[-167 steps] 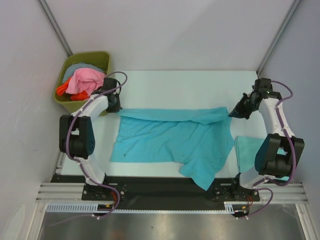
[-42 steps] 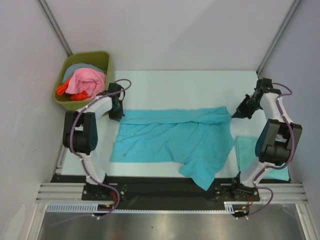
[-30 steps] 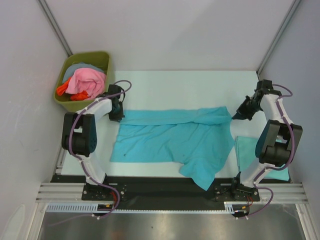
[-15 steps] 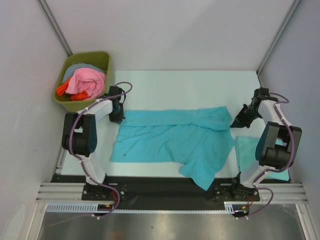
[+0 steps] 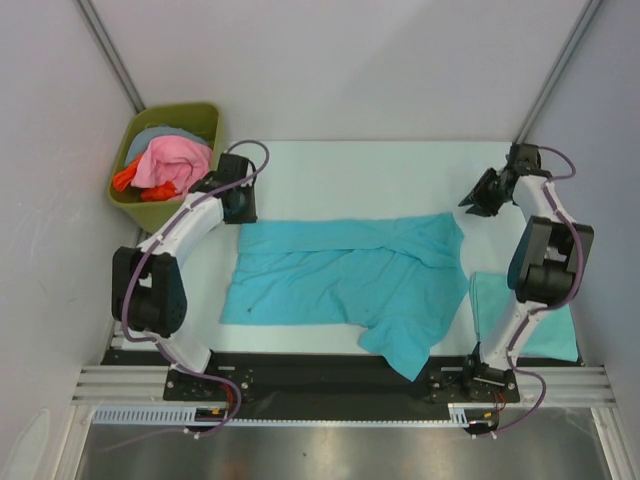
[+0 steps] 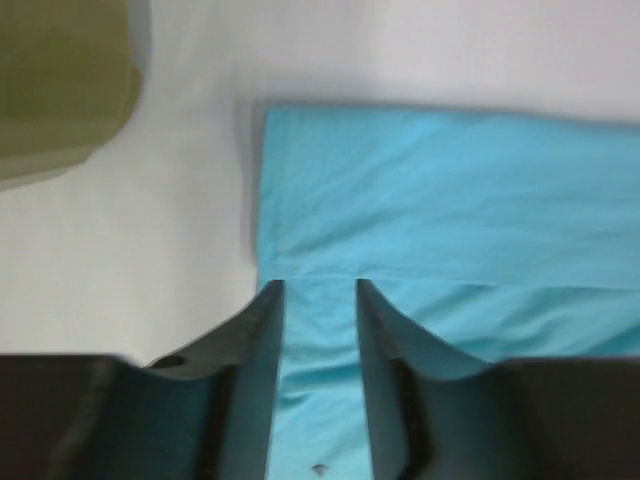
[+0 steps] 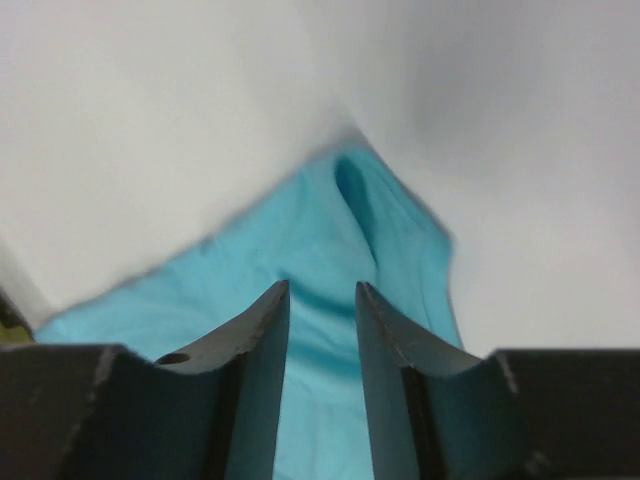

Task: Fold and stack the t-shirts
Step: Fold the tshirt

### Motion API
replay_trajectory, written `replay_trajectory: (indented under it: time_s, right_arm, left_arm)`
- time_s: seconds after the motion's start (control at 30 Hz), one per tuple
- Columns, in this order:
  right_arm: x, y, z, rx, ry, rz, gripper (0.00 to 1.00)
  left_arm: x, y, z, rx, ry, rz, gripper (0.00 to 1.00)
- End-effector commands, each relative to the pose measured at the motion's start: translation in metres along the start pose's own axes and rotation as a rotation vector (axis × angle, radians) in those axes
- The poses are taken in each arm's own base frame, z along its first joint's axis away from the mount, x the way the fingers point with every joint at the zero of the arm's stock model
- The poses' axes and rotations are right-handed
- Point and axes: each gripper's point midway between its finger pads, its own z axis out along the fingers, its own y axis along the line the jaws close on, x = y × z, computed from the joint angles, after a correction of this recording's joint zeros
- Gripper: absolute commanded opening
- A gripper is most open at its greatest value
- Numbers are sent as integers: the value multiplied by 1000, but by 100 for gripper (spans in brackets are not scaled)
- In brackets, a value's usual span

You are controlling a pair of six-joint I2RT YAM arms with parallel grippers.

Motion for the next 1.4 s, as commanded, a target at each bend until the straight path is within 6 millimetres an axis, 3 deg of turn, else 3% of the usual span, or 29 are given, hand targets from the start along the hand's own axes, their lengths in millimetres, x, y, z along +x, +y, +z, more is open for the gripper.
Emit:
replay_trajectory:
  time_s: [0.0,0.03,0.1,0.27,0.4,0.77,0.83,0.9,1.1,1.13,1.27,1.37]
  right_arm:
    - [-24,8,34,-34,-26,-41,36]
    - [-26,10,39,-44,-29,-55,35]
    - [-28,19,49,-67,-14,-105,39]
    - [-24,21,76,-36,39,-133,45]
    - [-20,17,79,4,49,-128,43]
    - [0,1,83,34,81,-140,43]
    - [1,2,87,28,87,-133,40]
    - [5,3,88,22,104,-110,31]
    - [10,6,77,9,89,-114,35]
    - [10,6,77,9,91,-113,33]
    - [12,-2,75,31,98,-67,1]
    - [6,-4,67,51,65,-51,0]
  left_arm:
    - [-38,-15,-16,83,-110,-17,35]
    - [-40,-18,-12,94,-104,-9,28]
    - [-46,-25,2,104,-71,16,23]
    - [-45,-30,33,107,-28,16,20]
    - [-26,-25,60,91,55,2,16]
    - [-10,-21,89,74,129,-8,14]
    - [-5,-18,93,59,145,-10,13]
    - [-2,-16,96,52,158,-11,13]
    - [3,-14,99,52,163,-19,11]
    - [5,-15,100,51,167,-19,11]
    - [11,-11,105,36,191,-23,7]
    - [15,-5,109,3,200,-21,3]
